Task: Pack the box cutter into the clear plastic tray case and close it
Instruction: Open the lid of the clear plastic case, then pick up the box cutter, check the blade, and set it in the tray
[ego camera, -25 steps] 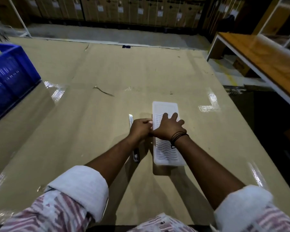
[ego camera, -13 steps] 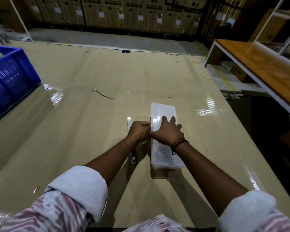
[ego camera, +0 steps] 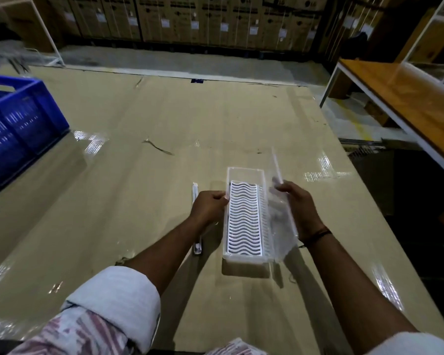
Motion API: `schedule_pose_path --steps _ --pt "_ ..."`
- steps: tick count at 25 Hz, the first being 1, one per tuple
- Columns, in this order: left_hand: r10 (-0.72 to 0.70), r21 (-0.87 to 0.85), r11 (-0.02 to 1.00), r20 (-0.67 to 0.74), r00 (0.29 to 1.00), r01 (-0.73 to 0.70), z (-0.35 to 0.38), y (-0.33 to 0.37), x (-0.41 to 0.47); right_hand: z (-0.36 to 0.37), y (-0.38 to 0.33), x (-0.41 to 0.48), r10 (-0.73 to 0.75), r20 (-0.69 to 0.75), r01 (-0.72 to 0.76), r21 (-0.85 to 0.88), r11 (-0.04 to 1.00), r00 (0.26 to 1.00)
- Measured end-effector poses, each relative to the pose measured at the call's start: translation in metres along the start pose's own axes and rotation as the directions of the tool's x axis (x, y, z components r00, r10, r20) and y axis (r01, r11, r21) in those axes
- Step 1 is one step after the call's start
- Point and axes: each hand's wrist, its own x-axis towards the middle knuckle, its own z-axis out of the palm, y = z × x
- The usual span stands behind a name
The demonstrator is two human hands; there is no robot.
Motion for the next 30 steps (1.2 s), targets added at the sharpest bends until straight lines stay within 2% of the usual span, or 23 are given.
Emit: schedule_pose_path --steps 1,3,4,6,10,13,15,17,20,22,24,26,30 --pt "0.0 0.018 1.0 -0.008 1.0 0.0 0.0 0.001 -0.001 -0.015 0.002 -0.002 0.055 0.028 -0.058 0.152 0.987 0.998" --pt "0.003 0.054 0.999 -0.027 1.0 -0.002 0.0 0.003 -0.002 -0.042 0.009 -0.003 0.119 0.118 -0.152 0.328 0.932 0.986" --pt "0.007 0.069 0.998 -0.027 1.0 -0.005 0.0 0.004 -0.004 -0.052 0.012 -0.003 0.135 0.144 -0.179 0.359 0.916 0.98" --pt "0.02 0.113 0.993 -0.026 0.999 -0.017 0.0 0.006 -0.005 -0.069 0.02 0.003 0.172 0.091 -0.194 0.376 0.906 0.981" --pt "0.019 0.134 0.991 -0.028 0.999 -0.015 -0.001 0.007 -0.007 -0.086 0.03 0.017 0.151 -0.043 -0.126 0.35 0.928 0.988" --pt "0.012 0.141 0.99 -0.04 0.999 -0.006 -0.001 0.007 -0.01 -0.085 0.033 0.023 0.059 -0.12 -0.04 0.152 0.988 0.991" --pt "0.011 0.146 0.989 -0.041 0.999 -0.005 -0.002 0.008 -0.011 -0.082 0.036 0.026 -0.053 -0.207 0.029 -0.119 0.992 0.977" --pt "0.012 0.141 0.99 -0.046 0.999 -0.005 -0.002 0.011 -0.012 -0.08 0.037 0.026 -0.182 -0.276 0.051 -0.424 0.904 0.944" --pt "0.018 0.151 0.989 -0.062 0.998 -0.008 0.0 0.015 -0.014 -0.073 0.032 0.024 -0.357 -0.372 -0.059 -0.759 0.648 0.857" --pt "0.02 0.162 0.987 -0.072 0.997 -0.008 0.001 0.017 -0.015 -0.061 0.029 0.02 -0.488 -0.378 -0.104 -0.861 0.498 0.787" --pt "0.016 0.165 0.986 -0.082 0.996 -0.002 0.002 0.018 -0.017 -0.043 0.029 0.02 -0.574 -0.213 0.048 -0.913 0.405 0.791" --pt "0.01 0.173 0.985 -0.081 0.997 0.004 0.002 0.02 -0.017 -0.022 0.035 0.02 -0.566 -0.051 0.198 -0.908 0.37 0.823" --pt "-0.009 0.174 0.984 -0.094 0.996 0.025 0.002 0.024 -0.019 0.005 0.044 0.018 -0.457 0.022 0.202 -0.915 0.349 0.889"
